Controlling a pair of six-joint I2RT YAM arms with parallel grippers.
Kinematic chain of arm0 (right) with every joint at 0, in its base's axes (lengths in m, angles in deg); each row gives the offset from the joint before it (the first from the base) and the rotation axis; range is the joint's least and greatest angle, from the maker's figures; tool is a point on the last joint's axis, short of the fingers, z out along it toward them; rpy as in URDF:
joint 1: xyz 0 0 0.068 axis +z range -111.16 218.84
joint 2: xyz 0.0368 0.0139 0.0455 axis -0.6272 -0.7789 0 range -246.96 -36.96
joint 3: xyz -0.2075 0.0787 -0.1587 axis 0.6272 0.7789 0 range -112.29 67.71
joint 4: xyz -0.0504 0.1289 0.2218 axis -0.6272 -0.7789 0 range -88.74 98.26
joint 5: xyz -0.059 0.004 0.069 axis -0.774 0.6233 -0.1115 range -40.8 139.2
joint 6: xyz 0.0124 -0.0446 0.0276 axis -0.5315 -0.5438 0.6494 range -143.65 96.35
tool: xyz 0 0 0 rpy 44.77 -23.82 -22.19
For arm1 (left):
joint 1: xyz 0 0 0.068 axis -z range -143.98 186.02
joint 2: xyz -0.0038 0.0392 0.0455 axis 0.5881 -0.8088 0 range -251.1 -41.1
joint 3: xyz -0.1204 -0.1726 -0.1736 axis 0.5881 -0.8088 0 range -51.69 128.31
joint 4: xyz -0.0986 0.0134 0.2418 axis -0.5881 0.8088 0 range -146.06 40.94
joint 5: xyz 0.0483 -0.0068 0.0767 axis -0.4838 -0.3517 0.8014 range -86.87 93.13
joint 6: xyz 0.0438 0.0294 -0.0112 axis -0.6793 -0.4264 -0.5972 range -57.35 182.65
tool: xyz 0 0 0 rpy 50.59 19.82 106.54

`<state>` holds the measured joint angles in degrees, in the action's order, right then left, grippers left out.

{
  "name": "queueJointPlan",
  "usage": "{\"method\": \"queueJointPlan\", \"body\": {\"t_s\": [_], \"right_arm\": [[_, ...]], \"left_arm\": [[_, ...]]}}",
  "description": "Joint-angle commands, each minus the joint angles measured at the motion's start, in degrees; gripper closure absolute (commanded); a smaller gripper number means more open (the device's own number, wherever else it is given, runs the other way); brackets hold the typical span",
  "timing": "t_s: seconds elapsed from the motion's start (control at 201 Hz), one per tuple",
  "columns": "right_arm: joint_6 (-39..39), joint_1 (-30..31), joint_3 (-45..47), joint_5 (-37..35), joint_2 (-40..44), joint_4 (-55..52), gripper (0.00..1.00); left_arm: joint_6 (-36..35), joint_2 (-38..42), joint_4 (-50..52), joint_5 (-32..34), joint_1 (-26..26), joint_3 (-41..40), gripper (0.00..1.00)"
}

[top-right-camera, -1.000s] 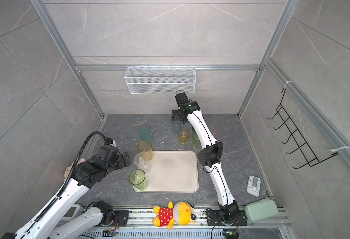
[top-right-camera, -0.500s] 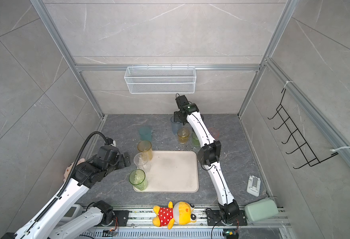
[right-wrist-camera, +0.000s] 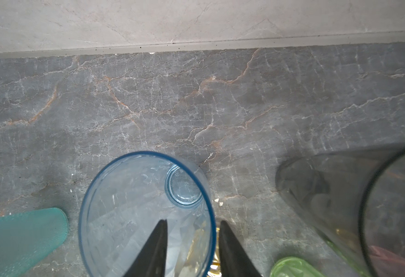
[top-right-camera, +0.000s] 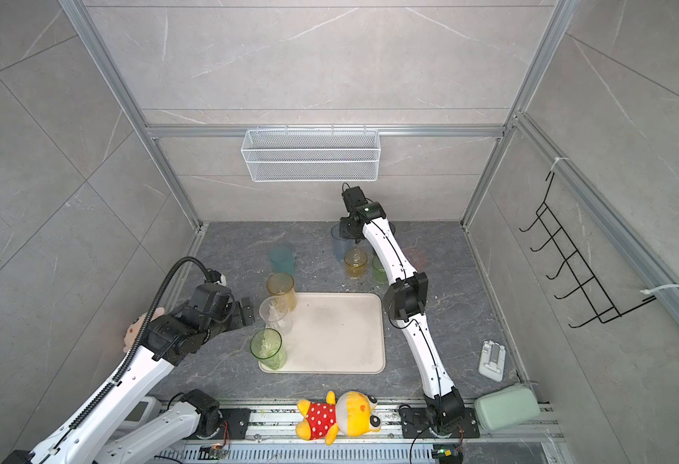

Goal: Place the glasses into the tray
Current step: Pick up the glass from the top-center of the table.

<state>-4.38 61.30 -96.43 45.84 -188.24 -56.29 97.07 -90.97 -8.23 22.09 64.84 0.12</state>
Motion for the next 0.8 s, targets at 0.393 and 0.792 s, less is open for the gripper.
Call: {"method": "queueJointPlan", "body": {"t_s": [0.393,0.792], "right_arm": [[-0.36,-0.42,-0.05,1.23,-2.27,0.53,0.79],[-0.43,-0.37,-0.23,2.61,-0.65,0.50,0.95]], "left_arm": [[1.35,0.21,-1.25,-1.14,-0.39,-0.33,0.00],[1.35,0.09,-1.43,-1.19,-0.34,-0.64,0.00]]}}
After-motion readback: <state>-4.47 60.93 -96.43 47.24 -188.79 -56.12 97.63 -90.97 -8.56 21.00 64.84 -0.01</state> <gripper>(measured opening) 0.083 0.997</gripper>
